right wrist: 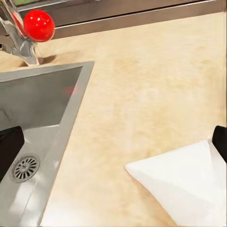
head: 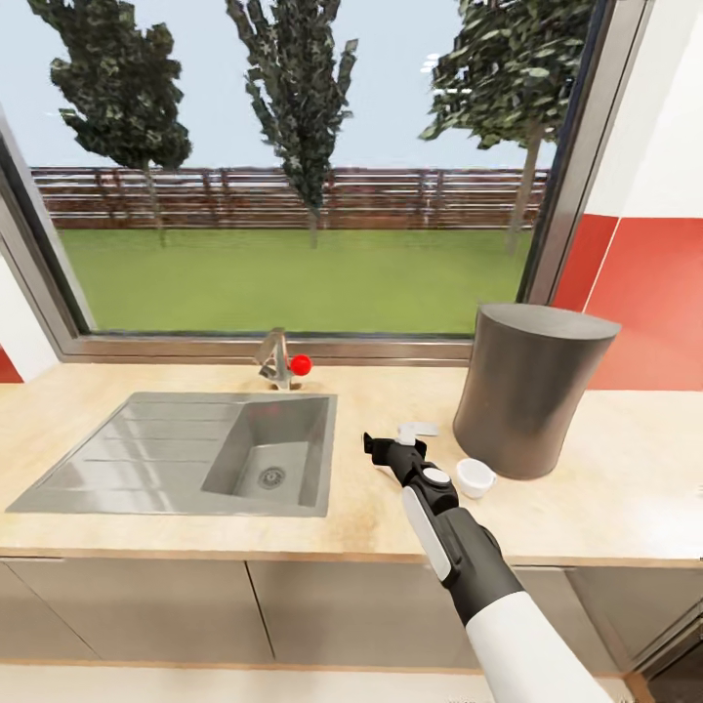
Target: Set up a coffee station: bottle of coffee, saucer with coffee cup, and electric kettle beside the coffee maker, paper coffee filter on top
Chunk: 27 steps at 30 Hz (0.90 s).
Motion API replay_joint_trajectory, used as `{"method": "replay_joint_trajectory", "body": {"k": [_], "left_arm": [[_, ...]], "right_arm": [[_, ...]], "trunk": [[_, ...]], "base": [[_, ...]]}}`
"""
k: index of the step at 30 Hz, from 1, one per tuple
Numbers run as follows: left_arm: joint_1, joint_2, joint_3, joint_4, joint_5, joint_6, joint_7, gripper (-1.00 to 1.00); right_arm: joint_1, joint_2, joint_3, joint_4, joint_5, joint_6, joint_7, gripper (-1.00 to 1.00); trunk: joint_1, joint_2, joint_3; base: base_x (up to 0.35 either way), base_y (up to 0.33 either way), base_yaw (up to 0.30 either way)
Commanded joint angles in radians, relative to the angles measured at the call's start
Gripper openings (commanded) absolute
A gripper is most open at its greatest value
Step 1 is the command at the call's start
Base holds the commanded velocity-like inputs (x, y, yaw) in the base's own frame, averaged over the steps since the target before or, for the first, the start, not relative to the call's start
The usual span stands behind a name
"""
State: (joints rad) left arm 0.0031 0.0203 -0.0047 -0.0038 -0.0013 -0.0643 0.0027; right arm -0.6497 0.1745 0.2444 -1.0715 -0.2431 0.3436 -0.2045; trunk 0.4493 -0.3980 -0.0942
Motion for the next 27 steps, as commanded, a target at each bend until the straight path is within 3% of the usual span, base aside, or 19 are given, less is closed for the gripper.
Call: {"method": "replay_joint_trajectory", "body": {"k": [1,17,22,27], "left_arm": [[0.000,0.000,0.000,-0.001,0.000,-0.003,0.000,1.00],[0.000,-0.001,-0.001,0.000,-0.001,-0.006,0.002,1.00],[0.000,-0.001,-0.001,0.001,-0.002,-0.006,0.002,1.00],[0.002,0.000,-0.001,0.007,-0.002,-0.002,0.004,1.00]], "right_arm": [[-0.001,0.000,0.002,-0.001,-0.010,0.003,-0.009,1.00],[-0.001,0.000,0.005,0.063,-0.010,0.000,-0.001,1.00],[-0.001,0.000,0.058,0.124,-0.010,-0.012,0.019,1.00],[-0.001,0.000,0.074,0.152,-0.012,-0.020,0.019,1.00]], "trunk": [[0.001,-0.002,-0.002],[0.001,-0.002,-0.001],[0.001,-0.002,-0.001],[0.001,-0.002,-0.001]], "base": [[0.010,0.007,-0.104],[0.001,0.001,-0.132],[0.000,0.000,-0.019],[0.033,-0.016,-0.002]]}}
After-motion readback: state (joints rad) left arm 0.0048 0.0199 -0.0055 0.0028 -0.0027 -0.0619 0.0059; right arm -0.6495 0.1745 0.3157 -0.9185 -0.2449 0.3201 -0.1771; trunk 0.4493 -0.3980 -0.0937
